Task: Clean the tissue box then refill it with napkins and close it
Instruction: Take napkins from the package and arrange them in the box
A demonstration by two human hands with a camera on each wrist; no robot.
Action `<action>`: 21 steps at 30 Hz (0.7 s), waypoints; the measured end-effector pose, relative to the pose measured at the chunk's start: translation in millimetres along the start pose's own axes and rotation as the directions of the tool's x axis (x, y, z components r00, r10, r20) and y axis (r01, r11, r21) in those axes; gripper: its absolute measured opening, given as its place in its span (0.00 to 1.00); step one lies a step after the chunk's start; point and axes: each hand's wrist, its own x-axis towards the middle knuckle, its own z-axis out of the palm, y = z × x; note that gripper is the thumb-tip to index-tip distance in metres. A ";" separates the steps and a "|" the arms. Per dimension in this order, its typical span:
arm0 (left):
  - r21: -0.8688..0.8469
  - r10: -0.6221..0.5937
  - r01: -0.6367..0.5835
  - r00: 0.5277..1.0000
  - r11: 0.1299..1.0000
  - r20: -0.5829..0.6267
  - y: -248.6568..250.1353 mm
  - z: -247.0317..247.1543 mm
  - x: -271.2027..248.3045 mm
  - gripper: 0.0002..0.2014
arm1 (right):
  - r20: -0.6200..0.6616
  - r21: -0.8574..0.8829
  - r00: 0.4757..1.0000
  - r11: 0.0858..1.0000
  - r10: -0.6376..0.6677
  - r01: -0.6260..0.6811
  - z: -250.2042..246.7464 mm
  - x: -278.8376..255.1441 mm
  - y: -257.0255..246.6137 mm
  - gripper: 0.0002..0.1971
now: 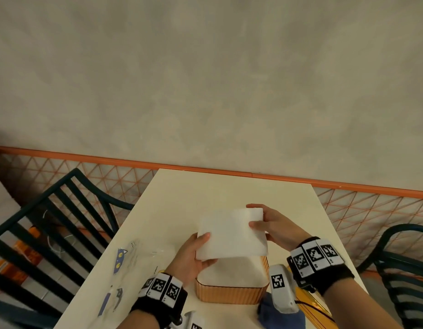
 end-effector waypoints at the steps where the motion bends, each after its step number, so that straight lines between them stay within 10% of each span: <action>1: 0.079 0.047 -0.045 0.998 0.996 -0.031 1.6 -1.2 2.0 0.22 | -0.052 -0.085 0.999 0.996 -0.016 0.012 -1.8 2.1 7.7 0.20; 8: 0.609 0.362 -0.247 0.929 0.753 -0.072 -5.7 10.8 -1.4 0.20 | -0.279 -0.262 0.934 0.953 -0.225 0.152 11.3 0.0 57.0 0.15; 17: 0.859 0.473 -0.183 0.878 0.478 -0.076 -25.3 15.1 5.6 0.13 | -0.459 -0.302 0.880 0.953 -0.118 -0.030 20.8 14.0 87.4 0.02; 21: 0.926 0.406 -0.003 0.899 0.376 -0.162 -21.0 13.9 11.7 0.04 | -0.452 -0.419 0.891 0.892 -0.044 -0.169 26.1 17.6 86.9 0.12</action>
